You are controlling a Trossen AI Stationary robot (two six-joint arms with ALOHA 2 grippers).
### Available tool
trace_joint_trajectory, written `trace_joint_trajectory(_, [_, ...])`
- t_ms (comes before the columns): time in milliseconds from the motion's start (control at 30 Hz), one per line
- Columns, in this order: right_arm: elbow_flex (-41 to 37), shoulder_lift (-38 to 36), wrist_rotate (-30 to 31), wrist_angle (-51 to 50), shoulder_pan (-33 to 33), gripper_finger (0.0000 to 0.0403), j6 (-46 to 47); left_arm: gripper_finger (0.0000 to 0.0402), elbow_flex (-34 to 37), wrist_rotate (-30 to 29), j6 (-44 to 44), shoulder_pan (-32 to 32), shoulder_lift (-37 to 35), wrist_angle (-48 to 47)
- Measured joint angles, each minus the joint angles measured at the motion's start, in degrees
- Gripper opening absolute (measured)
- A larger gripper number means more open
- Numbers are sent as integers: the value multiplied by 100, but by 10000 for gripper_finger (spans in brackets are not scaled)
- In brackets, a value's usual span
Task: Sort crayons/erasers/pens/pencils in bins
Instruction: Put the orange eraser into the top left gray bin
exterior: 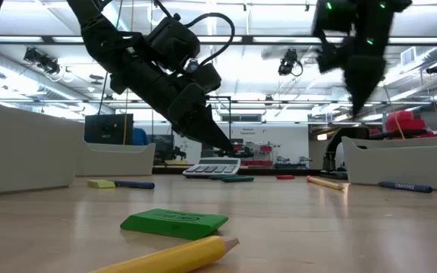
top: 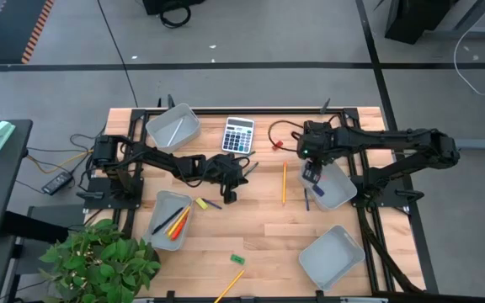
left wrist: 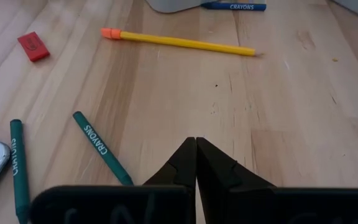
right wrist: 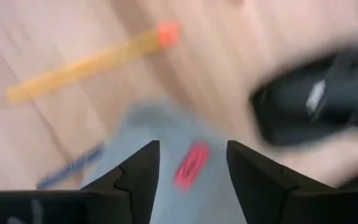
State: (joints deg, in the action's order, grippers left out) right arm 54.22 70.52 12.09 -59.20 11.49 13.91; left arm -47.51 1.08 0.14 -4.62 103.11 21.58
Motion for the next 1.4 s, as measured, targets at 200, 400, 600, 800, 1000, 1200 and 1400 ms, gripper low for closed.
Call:
trace_joint_trajectory(200, [254, 78, 252, 1691, 2, 196, -2396, 19, 0, 0, 0, 0, 0, 108])
trace_joint_trajectory(400, [270, 824, 237, 2932, 407, 177, -4447, 21, 0, -2, 37, 0, 0, 133])
trace_joint_trajectory(600, [847, 2026, -650, 2795, 1320, 172, -4847, 15, 0, -2, 52, 0, 0, 140])
trace_joint_trajectory(800, [1778, 3112, -1230, 1904, 1778, 174, -5150, 26, 0, -2, 55, 0, 0, 135])
trace_joint_trajectory(1000, [2600, 3911, -1156, 896, 1803, 174, -5464, 26, 0, -1, 57, 0, 0, 130])
trace_joint_trajectory(1200, [2681, 4256, -1041, 835, 1806, 174, -5698, 22, 0, 0, 59, 0, 0, 115])
trace_joint_trajectory(1400, [2605, 4512, -870, 841, 1801, 174, -5900, 31, 0, 0, 59, 0, 0, 94])
